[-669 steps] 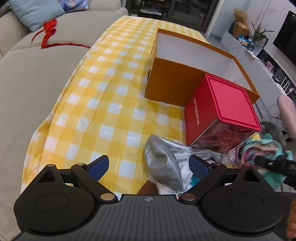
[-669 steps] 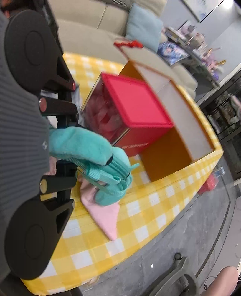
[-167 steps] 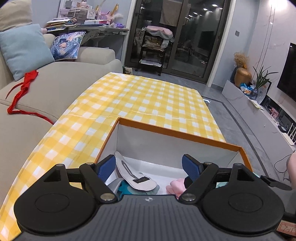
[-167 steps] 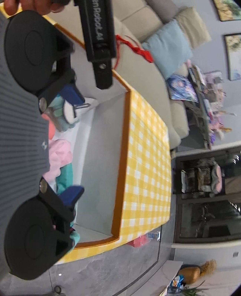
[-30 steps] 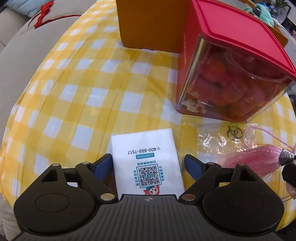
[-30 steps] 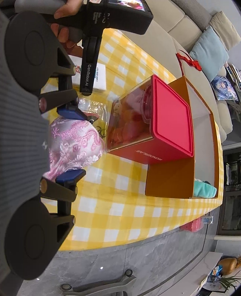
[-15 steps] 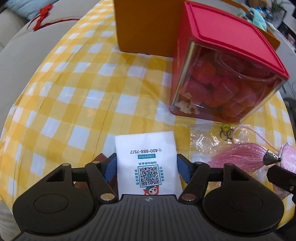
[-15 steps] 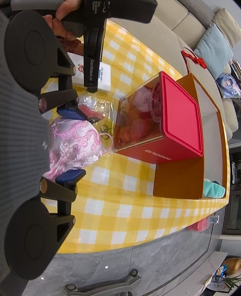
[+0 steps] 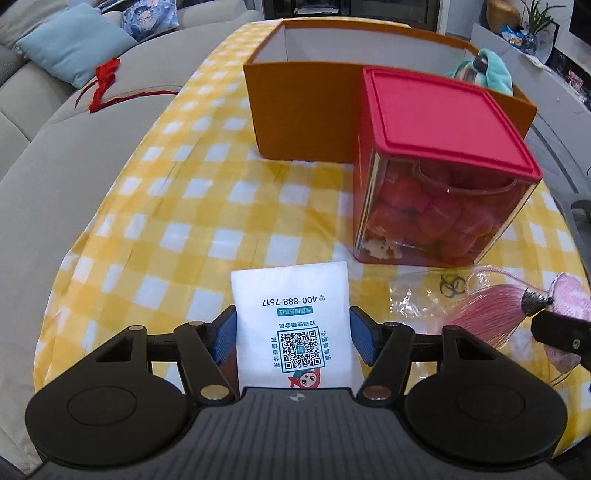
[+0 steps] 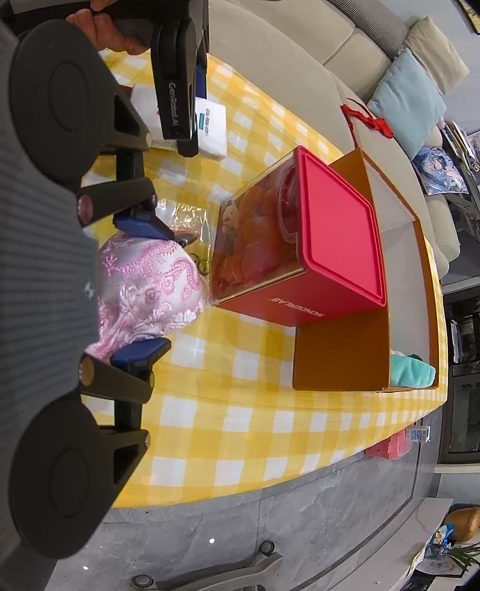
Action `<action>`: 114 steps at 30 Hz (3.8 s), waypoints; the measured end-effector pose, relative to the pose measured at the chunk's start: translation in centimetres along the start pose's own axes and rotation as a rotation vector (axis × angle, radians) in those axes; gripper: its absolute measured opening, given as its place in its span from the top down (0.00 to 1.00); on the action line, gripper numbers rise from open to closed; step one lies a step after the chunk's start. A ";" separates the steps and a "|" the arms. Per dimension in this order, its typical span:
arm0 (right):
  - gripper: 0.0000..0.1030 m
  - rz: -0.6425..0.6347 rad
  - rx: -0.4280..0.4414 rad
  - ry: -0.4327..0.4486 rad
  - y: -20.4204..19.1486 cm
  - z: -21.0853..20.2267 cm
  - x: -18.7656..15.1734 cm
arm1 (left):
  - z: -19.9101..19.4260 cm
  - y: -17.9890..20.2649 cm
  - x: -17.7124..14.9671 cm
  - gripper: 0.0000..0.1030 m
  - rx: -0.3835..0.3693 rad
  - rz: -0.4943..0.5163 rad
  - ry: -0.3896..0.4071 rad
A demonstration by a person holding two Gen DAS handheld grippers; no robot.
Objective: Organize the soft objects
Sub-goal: 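Carry the pink pouch over the orange box while the left gripper carries the white card, then lower the white card and pink pouch into the orange box, opening both grippers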
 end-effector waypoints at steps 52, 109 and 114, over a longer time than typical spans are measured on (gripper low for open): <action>0.46 0.020 0.194 0.385 0.1 -6.7 18.7 | -3.1 -3.8 14.4 0.28 -0.257 -0.334 0.095; 0.45 0.135 0.327 0.291 8.9 11.5 30.8 | 8.0 9.2 24.8 0.19 -0.055 -0.210 0.154; 0.45 0.115 0.302 0.276 9.3 12.1 29.9 | 8.9 8.8 25.1 0.19 -0.063 -0.267 0.091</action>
Point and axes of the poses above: each gripper's, at about its wrist camera, not at the fingertips, and z roughly the way its jaws point, y to its right, x to its top, the point moved 6 cm from there along z, roughly the way its jaws point, and after that the axes turned 13 degrees about x, right-handed, at the moved point
